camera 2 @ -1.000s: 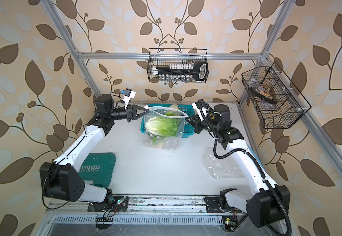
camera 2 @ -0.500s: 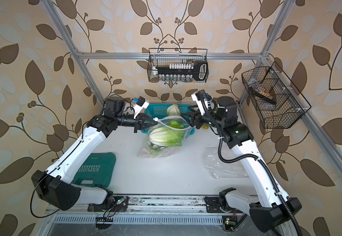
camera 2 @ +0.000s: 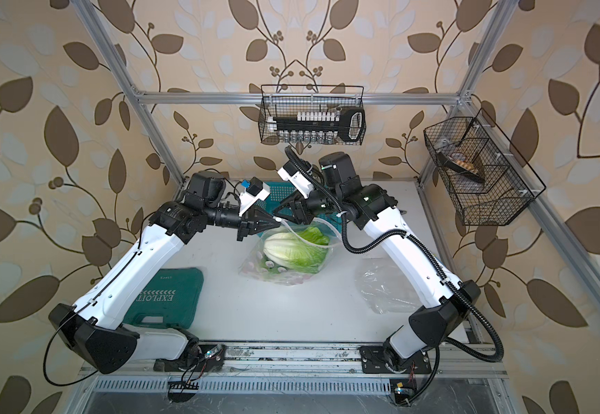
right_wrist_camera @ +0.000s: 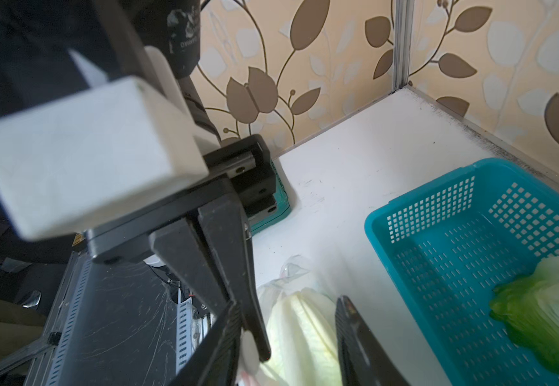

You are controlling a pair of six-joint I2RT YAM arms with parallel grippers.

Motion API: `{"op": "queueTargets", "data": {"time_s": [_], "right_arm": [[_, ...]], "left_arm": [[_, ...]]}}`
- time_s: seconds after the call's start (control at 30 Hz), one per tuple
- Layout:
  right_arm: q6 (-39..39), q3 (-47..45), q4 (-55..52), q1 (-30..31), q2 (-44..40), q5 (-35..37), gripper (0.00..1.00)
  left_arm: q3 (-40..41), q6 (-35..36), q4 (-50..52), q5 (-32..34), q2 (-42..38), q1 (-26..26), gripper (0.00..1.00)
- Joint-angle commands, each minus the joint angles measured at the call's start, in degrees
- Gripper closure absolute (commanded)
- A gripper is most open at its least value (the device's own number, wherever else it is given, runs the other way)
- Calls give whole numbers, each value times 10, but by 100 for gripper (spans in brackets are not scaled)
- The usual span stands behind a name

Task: Put the chinese cabbages into a zipper bag and zip it
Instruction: Zip the zipper on the zipper food storage bag.

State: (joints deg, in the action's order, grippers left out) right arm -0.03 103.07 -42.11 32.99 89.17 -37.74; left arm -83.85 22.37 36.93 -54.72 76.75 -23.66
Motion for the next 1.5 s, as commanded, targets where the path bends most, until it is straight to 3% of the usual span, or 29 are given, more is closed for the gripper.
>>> {"op": "queueTargets", "data": {"time_s": [0.0,0.27,0.8,1.07,1.27,1.47], "right_arm": [[-19,-6,-22,-1,-18,-12,54],[-38,-35,-15,-10,-39,-51,49],[-46,-33,-2,3,-4,-62,62],[-41,-42,13,3,-6,-63,83],[-47,-85,39,-11,-26,-56,90],[-72,-116,48,-35,-41,-39,95]], "left_arm": [[-6,15,-19,-3,-29,0,100],[6,15,-32,-1,-29,0,100],[3,7,-32,-4,-23,0,100],[4,0,-37,8,-21,1,100],[33,-75,-104,31,-32,20,100],[49,-102,-129,60,-43,34,100]]}}
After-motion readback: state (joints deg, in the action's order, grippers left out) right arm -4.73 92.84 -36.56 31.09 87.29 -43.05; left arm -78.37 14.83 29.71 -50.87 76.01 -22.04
